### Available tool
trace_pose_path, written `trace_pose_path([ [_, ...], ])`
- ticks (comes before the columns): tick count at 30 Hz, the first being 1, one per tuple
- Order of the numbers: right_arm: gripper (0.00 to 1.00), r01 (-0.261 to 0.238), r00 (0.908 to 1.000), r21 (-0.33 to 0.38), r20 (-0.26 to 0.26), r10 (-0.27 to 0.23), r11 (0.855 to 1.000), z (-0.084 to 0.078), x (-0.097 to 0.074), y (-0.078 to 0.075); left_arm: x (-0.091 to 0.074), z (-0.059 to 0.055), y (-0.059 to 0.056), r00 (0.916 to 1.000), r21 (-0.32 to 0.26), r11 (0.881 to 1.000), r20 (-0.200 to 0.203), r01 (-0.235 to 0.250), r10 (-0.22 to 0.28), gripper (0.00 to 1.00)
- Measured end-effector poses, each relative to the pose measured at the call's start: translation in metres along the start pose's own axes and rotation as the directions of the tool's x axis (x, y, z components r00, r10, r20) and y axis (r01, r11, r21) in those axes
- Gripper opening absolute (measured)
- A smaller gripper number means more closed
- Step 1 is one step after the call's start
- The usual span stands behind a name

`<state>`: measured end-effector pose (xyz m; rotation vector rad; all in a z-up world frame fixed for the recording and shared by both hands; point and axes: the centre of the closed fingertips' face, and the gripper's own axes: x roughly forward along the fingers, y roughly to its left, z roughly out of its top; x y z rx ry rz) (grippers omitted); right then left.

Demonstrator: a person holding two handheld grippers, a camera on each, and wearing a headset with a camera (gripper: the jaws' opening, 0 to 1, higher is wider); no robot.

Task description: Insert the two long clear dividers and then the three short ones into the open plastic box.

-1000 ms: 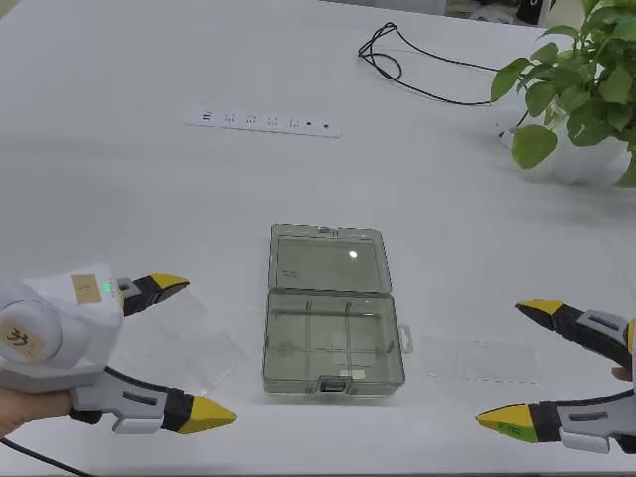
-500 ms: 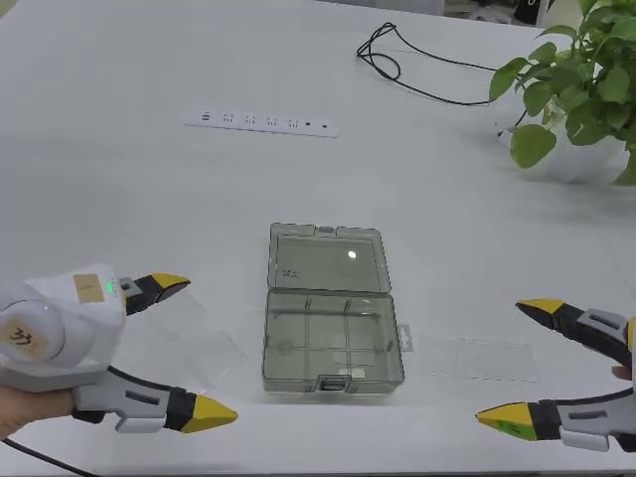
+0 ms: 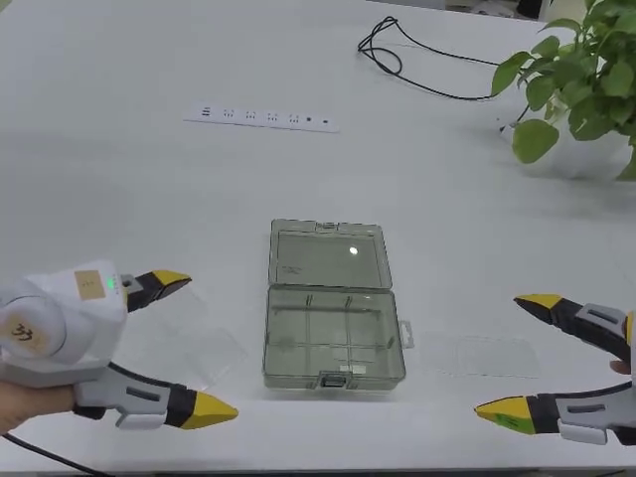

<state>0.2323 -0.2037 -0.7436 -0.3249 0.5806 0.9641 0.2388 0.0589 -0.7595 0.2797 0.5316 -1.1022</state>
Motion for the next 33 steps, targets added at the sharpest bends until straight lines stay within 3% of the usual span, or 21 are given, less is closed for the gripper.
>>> trace_pose_path([
  [33, 0.91, -0.004, 1.0, 0.008, 0.003, 0.004, 1.0, 0.0012, 0.0036, 0.0015, 0.0005, -0.0034, 0.0019, 0.9999, -0.012, 1.0, -0.014, 0.003, -0.003, 1.0],
])
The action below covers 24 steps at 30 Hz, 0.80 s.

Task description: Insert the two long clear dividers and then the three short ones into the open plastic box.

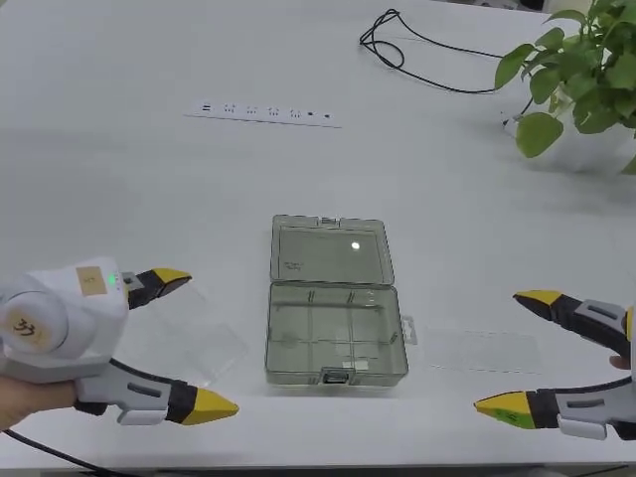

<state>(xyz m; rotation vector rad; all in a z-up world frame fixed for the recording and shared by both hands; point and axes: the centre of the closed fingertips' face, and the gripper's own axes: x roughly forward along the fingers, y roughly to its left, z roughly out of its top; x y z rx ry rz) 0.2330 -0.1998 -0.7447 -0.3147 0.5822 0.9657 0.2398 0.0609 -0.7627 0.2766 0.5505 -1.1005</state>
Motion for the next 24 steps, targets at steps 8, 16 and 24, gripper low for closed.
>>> trace_pose_path([
  [8, 0.91, -0.002, 1.0, -0.001, -0.002, 0.002, 1.0, -0.0013, -0.0005, 0.0002, -0.0004, -0.0001, 0.0006, 1.0, 0.0, 1.0, -0.002, 0.0, 0.0, 1.0],
  [16, 0.9, -0.002, 1.0, 0.0, 0.0, 0.002, 1.0, -0.0014, -0.0007, -0.0001, -0.002, 0.0001, 0.0017, 1.0, 0.0, 1.0, -0.004, -0.004, 0.004, 0.99],
  [24, 0.9, -0.003, 1.0, 0.002, 0.002, 0.003, 1.0, -0.0009, -0.0001, 0.0008, -0.0054, -0.0035, 0.0083, 0.9996, -0.021, 1.0, -0.016, -0.023, 0.022, 0.98],
])
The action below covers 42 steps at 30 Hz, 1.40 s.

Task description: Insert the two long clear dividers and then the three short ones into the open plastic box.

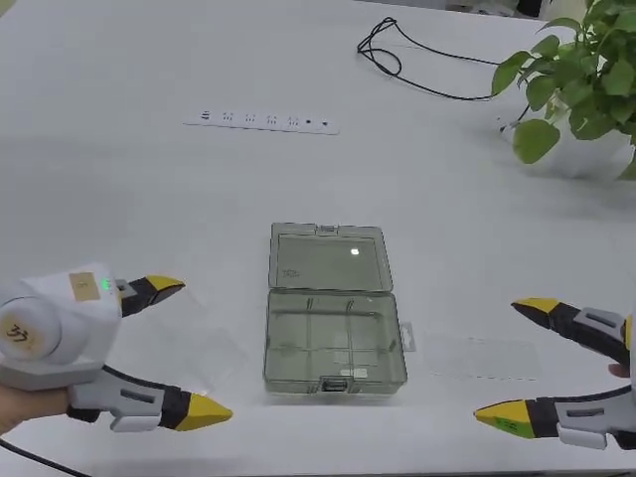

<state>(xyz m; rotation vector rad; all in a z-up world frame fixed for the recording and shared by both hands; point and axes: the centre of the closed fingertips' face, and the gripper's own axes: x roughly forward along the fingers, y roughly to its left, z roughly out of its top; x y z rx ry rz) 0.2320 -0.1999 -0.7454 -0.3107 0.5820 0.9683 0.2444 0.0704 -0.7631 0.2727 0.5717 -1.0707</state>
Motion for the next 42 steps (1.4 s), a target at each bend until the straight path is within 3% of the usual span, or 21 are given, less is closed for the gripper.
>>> trace_pose_path([
  [10, 0.89, 0.001, 1.0, 0.004, 0.006, -0.001, 1.0, 0.002, 0.001, 0.0, -0.008, -0.012, 0.02, 0.9976, -0.059, 0.996, -0.032, -0.064, 0.062, 0.93],
  [21, 0.88, -0.005, 0.9999, 0.01, 0.012, 0.005, 1.0, 0.004, 0.003, 0.001, -0.017, -0.034, 0.041, 0.985, -0.137, 0.979, -0.108, -0.149, 0.135, 0.8],
  [34, 0.87, -0.006, 0.9998, 0.02, 0.021, 0.005, 1.0, 0.004, 0.005, 0.002, -0.022, -0.056, 0.059, 0.9605, -0.215, 0.949, -0.207, -0.23, 0.186, 0.64],
  [36, 0.87, -0.007, 0.9998, 0.023, 0.019, 0.007, 1.0, 0.004, 0.006, 0.003, -0.023, -0.062, 0.061, 0.9514, -0.236, 0.939, -0.241, -0.249, 0.192, 0.63],
  [42, 0.87, -0.006, 0.9997, 0.026, 0.023, 0.006, 1.0, 0.002, 0.006, 0.001, -0.022, -0.071, 0.069, 0.9369, -0.26, 0.924, -0.283, -0.281, 0.206, 0.56],
])
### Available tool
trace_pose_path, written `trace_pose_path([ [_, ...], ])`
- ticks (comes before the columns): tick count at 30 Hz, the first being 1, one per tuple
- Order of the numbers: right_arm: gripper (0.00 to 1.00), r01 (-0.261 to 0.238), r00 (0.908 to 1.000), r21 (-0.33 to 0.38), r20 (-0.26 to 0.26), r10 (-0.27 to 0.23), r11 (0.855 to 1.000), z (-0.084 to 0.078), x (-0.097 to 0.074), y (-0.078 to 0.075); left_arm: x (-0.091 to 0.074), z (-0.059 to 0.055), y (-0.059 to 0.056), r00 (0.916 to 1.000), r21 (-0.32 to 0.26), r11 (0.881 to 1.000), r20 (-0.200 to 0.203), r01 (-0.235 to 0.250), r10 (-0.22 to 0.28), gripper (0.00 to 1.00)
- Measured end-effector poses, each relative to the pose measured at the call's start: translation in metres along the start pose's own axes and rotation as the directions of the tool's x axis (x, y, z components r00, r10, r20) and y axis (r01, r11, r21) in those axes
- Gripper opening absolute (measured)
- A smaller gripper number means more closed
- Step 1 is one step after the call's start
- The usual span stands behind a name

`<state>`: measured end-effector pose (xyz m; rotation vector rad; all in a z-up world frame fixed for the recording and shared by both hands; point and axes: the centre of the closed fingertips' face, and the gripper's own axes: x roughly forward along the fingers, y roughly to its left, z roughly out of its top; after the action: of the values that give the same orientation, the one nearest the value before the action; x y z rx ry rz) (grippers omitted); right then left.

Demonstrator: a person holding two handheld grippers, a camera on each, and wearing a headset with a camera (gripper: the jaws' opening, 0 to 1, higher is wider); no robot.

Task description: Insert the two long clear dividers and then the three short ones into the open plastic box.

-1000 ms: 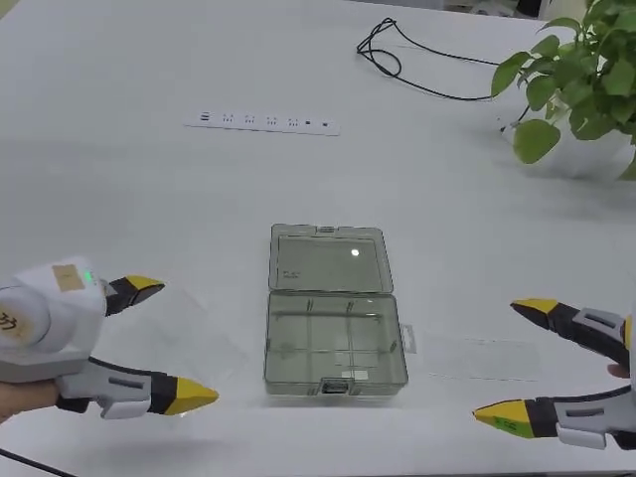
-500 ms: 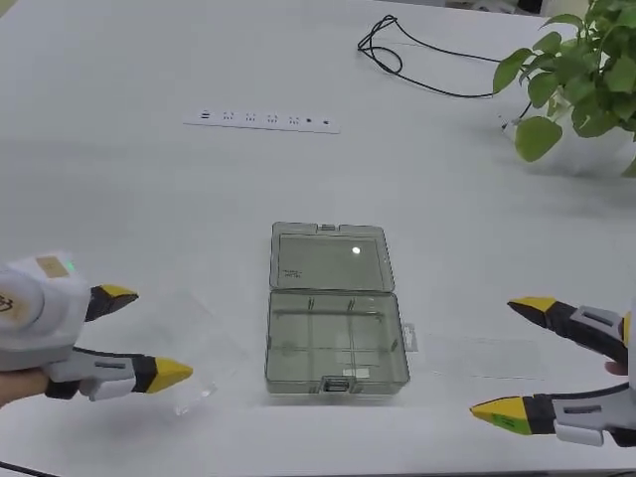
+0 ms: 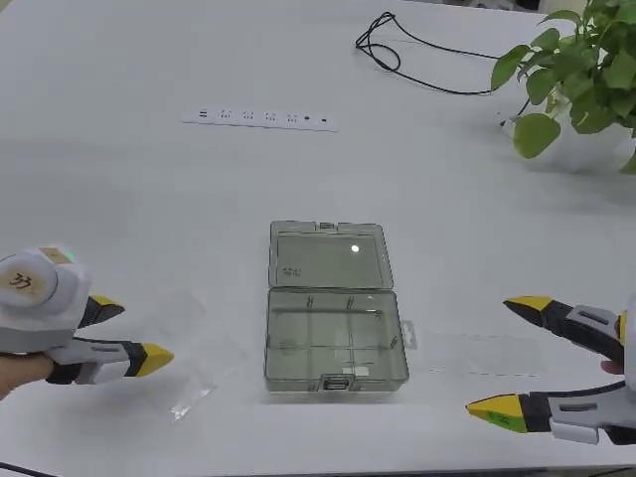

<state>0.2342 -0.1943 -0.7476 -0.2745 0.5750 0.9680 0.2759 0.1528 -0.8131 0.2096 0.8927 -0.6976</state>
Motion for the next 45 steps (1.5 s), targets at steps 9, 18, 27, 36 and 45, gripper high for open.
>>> trace_pose_path([
  [9, 0.87, 0.001, 1.0, 0.003, 0.004, -0.001, 1.0, 0.003, 0.001, 0.003, 0.008, -0.007, 0.007, 0.997, 0.002, 1.0, -0.073, -0.027, 0.027, 0.46],
  [18, 0.86, 0.002, 1.0, 0.008, 0.005, -0.002, 1.0, 0.003, 0.002, 0.005, 0.015, -0.019, 0.008, 0.9852, 0.027, 0.999, -0.166, -0.037, 0.041, 0.43],
  [27, 0.86, 0.004, 0.9999, 0.011, 0.01, -0.004, 1.0, 0.005, 0.002, 0.005, 0.018, -0.024, 0.007, 0.9761, 0.052, 0.997, -0.209, -0.049, 0.059, 0.41],
  [36, 0.86, 0.005, 0.9999, 0.014, 0.015, -0.005, 1.0, 0.006, 0.002, 0.006, 0.019, -0.024, 0.01, 0.9663, 0.072, 0.995, -0.243, -0.069, 0.084, 0.38],
  [45, 0.86, 0.007, 0.9998, 0.015, 0.016, -0.008, 1.0, 0.006, 0.001, 0.007, 0.019, -0.024, 0.014, 0.9538, 0.079, 0.994, -0.285, -0.075, 0.094, 0.34],
])
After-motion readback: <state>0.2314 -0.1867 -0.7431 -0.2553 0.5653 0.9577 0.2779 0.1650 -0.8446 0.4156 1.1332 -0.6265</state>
